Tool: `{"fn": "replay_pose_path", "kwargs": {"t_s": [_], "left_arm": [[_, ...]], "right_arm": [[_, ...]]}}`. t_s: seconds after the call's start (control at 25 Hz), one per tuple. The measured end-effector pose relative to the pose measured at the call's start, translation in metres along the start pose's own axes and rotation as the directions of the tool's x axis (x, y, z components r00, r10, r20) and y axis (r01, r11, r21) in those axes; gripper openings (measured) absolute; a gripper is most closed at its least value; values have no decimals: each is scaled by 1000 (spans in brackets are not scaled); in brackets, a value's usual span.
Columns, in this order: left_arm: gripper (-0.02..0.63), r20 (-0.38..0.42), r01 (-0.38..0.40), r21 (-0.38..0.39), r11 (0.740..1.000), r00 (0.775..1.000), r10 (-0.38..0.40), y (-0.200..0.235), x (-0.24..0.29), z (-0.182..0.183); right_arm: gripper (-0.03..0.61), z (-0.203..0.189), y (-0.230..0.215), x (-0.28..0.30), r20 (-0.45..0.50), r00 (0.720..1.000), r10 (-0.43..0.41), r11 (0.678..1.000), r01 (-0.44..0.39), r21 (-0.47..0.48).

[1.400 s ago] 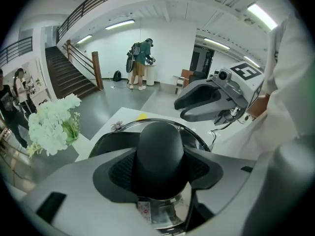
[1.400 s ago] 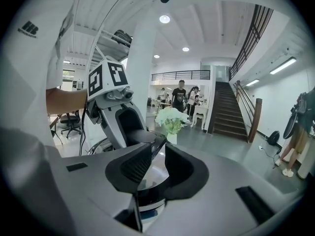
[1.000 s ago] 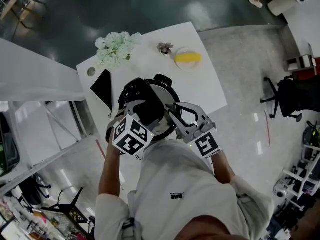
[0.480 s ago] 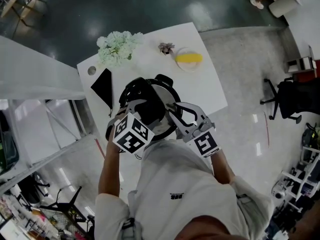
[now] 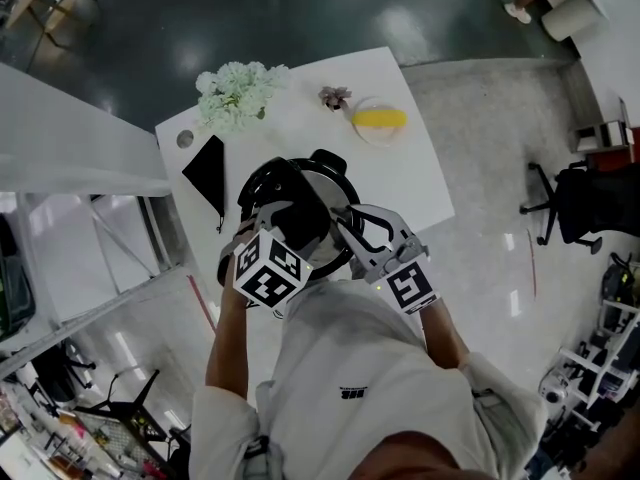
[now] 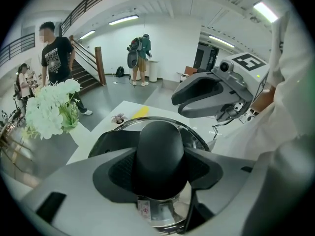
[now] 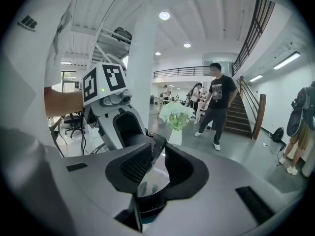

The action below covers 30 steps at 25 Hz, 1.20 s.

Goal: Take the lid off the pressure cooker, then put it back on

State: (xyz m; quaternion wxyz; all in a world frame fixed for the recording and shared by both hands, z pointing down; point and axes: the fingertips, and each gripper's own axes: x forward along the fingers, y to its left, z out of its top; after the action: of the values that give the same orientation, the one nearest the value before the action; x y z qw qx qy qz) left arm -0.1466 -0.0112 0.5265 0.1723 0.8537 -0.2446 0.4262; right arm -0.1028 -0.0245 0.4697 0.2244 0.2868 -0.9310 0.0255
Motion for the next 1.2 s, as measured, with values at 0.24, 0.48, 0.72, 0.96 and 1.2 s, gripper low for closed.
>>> {"fn": "replay_pose_path", "kwargs": {"t_s": [0.24,0.48,0.72,0.96,1.2], "left_arm": [[287,31,2,-15,1000,1000,-2,0,0,1],[288,33,-21,-53,998,999,23,2,1,0],[288,40,-62,-110,992,997,67,7,0,1],[288,40,-106,-173,979,993,114,7,0,2],[288,40,-154,-236,959,985,168,9,-1,1]], "right_arm": [[89,-3,4,3,-13,1000,27,1000,-27,11],[89,-2,3,6,13,999,49,998,-49,-30],[89,-2,0,3,-14,998,60,998,-60,3],[89,-3,-2,5,-19,996,87,996,-87,-3],[89,-3,-2,11,3,991,133,990,-133,-44]]}}
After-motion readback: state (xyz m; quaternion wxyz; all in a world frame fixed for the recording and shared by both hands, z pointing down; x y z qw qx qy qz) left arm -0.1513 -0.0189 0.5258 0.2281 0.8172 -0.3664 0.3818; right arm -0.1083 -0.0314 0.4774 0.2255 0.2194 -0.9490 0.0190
